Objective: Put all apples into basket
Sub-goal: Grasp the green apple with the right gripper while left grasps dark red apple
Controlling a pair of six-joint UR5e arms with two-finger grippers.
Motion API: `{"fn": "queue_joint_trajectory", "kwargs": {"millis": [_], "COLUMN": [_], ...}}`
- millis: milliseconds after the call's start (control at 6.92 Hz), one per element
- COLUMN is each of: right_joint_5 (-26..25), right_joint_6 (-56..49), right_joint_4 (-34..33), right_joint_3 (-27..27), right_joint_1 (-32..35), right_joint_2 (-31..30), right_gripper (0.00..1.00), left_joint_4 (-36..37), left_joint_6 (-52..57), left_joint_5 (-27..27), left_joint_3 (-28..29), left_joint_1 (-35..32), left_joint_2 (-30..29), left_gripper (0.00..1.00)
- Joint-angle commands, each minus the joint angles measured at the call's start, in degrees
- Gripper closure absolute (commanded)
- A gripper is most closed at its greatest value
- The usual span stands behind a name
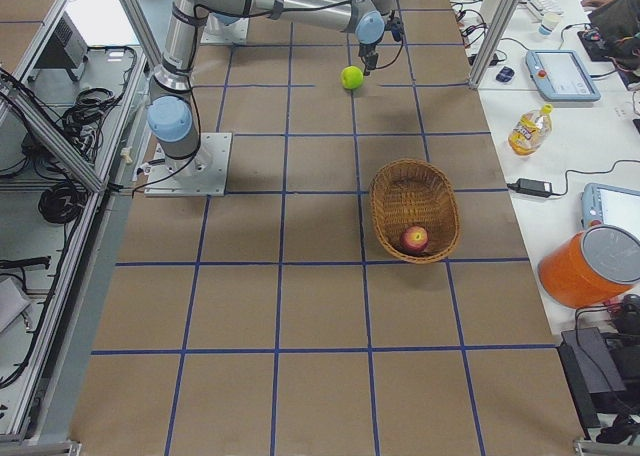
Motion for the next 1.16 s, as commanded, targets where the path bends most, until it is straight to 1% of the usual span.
{"fn": "queue_joint_trajectory", "kwargs": {"millis": [0, 145, 289, 434, 578, 723, 867, 1012], "right_joint_5": [1.11, 1.02, 1.02, 0.93, 0.93, 0.93, 0.93, 0.93], "right_joint_6": [0.00, 0.00, 0.00, -0.09, -0.01, 0.00, 0.00, 0.00], "right_joint_4": [-2.92, -3.00, -3.09, -3.53, -5.36, -5.38, -5.47, -5.47], "right_joint_3": [2.35, 2.44, 2.44, 2.44, 2.44, 2.53, 2.53, 2.53], "right_joint_1": [1.55, 1.63, 1.98, 2.07, 2.07, 2.07, 2.25, 2.60], "right_joint_2": [0.68, 1.64, 2.52, 3.83, 4.63, 5.16, 5.69, 6.13], "right_gripper": [0.00, 0.00, 0.00, 0.00, 0.00, 0.00, 0.00, 0.00], "left_joint_4": [1.20, 1.21, 1.21, 1.21, 0.86, -0.80, -4.12, -5.72], "left_joint_6": [0.19, 0.10, 0.19, 0.45, 0.02, -1.21, -6.53, -14.67], "left_joint_5": [-0.08, -0.25, -0.16, -0.08, 0.27, 0.10, 0.01, -0.51], "left_joint_3": [-0.08, -0.07, 0.01, 0.97, 1.07, 0.46, 0.28, 0.02], "left_joint_1": [0.04, 0.04, 0.04, -0.13, -1.18, -3.02, -5.82, -9.68], "left_joint_2": [-2.28, -2.72, -2.90, -2.81, -1.42, 0.94, 3.84, 5.87], "left_gripper": [0.00, 0.00, 0.37, 0.63, 0.71, 0.70, 0.70, 0.70]}}
